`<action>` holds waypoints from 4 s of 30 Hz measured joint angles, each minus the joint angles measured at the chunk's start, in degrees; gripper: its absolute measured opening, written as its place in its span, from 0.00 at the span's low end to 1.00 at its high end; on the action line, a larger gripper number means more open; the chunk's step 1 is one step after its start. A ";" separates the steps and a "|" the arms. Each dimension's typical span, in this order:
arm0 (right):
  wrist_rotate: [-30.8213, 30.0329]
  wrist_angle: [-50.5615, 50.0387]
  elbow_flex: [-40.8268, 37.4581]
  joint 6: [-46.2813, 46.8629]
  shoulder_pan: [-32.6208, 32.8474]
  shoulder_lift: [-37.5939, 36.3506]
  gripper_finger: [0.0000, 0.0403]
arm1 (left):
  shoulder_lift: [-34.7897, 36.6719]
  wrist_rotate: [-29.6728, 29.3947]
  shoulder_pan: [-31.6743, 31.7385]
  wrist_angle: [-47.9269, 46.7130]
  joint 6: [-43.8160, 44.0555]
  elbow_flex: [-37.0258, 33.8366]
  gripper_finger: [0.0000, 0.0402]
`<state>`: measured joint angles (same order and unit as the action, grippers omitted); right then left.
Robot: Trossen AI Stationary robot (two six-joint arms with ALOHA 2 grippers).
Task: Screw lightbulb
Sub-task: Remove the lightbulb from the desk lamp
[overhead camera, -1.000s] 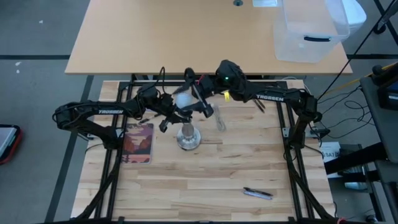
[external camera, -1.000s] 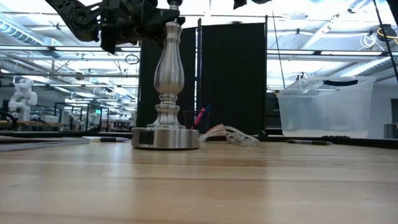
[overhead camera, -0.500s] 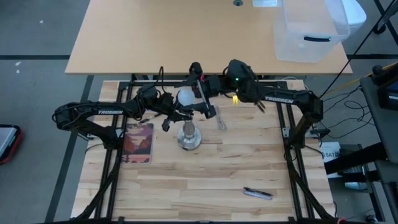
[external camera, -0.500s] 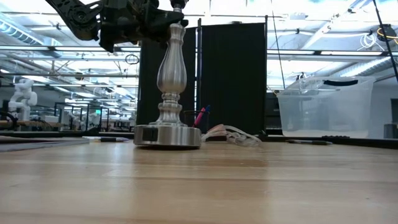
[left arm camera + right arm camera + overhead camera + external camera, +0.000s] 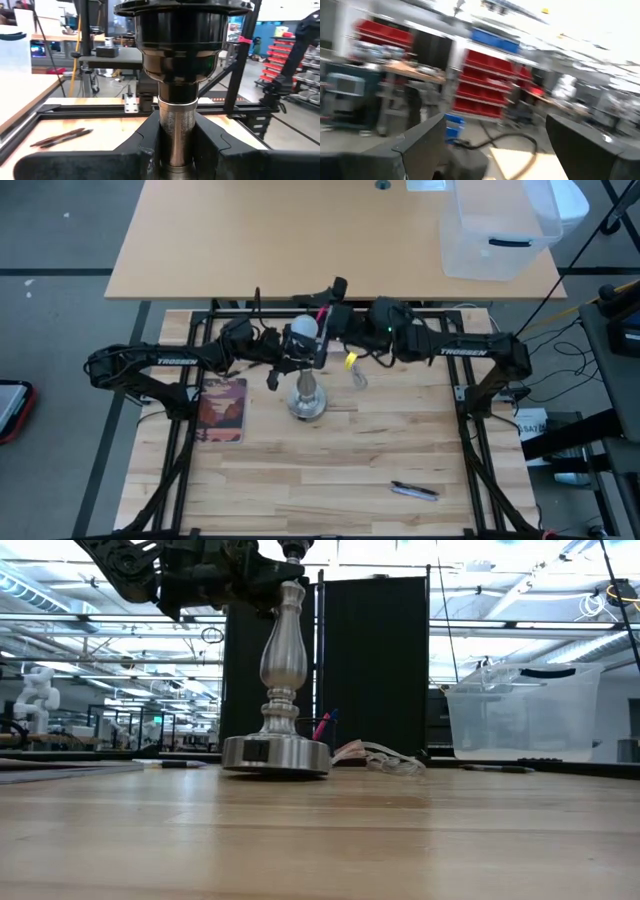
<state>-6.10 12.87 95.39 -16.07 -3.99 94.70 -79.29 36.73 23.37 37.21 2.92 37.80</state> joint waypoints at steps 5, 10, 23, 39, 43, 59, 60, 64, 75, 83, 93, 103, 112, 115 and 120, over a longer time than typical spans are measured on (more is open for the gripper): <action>-13.65 -1.65 0.00 0.39 4.16 0.04 0.83 | 0.00 -3.28 -1.33 0.34 -0.46 0.00 0.18; -25.87 -3.04 0.00 0.44 8.17 0.25 0.83 | 0.00 -4.62 -1.87 0.46 -0.83 0.00 0.18; -44.75 -4.92 -0.02 7.18 10.12 4.34 0.83 | 0.00 -5.88 -1.87 0.61 -0.90 -0.02 0.18; -41.30 -4.57 -0.04 10.61 9.48 5.70 0.67 | 0.00 -5.91 -1.87 0.61 -1.69 -0.05 0.18; -39.16 -5.03 -0.04 10.09 9.12 5.70 0.65 | -0.04 -7.06 -1.76 0.61 -3.30 -0.09 0.18; -16.93 -9.45 0.11 5.89 5.14 5.05 0.65 | -0.04 0.13 -1.48 0.41 -5.83 -0.13 0.18; -13.92 -9.78 0.13 5.42 4.64 5.05 0.65 | -0.02 1.07 -1.35 0.44 -6.04 -0.13 0.18; -4.73 -11.90 0.23 4.59 2.35 4.72 0.65 | -0.04 5.18 -0.52 0.37 -6.79 -0.09 0.18; 22.85 -12.76 0.21 2.54 -4.78 4.70 0.65 | -0.13 10.38 0.47 0.52 -6.73 0.00 0.18; 42.94 -8.32 -0.09 1.76 -9.89 5.09 0.65 | -0.16 12.24 0.22 0.90 -6.52 0.11 0.18; 55.30 -3.37 -0.20 5.36 -13.68 6.19 0.65 | -0.24 12.33 -0.47 1.40 -6.06 0.28 0.18; 60.35 3.52 -0.13 8.54 -13.70 8.45 0.65 | -0.36 12.93 -0.54 1.67 -5.33 0.28 0.18; 53.47 6.31 -0.24 11.31 -11.90 8.46 0.71 | -1.22 11.62 -0.58 1.75 -5.01 0.13 0.18; 51.54 7.51 0.71 13.64 -11.30 8.33 0.75 | -1.29 9.98 -0.54 1.76 -4.52 0.15 0.18; 50.07 8.25 1.73 14.06 -10.12 7.85 0.82 | -1.29 9.31 -0.52 1.67 -4.40 0.15 0.18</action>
<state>43.97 21.13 97.13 -2.02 -14.11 102.54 -80.58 46.04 22.85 38.88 -1.48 37.95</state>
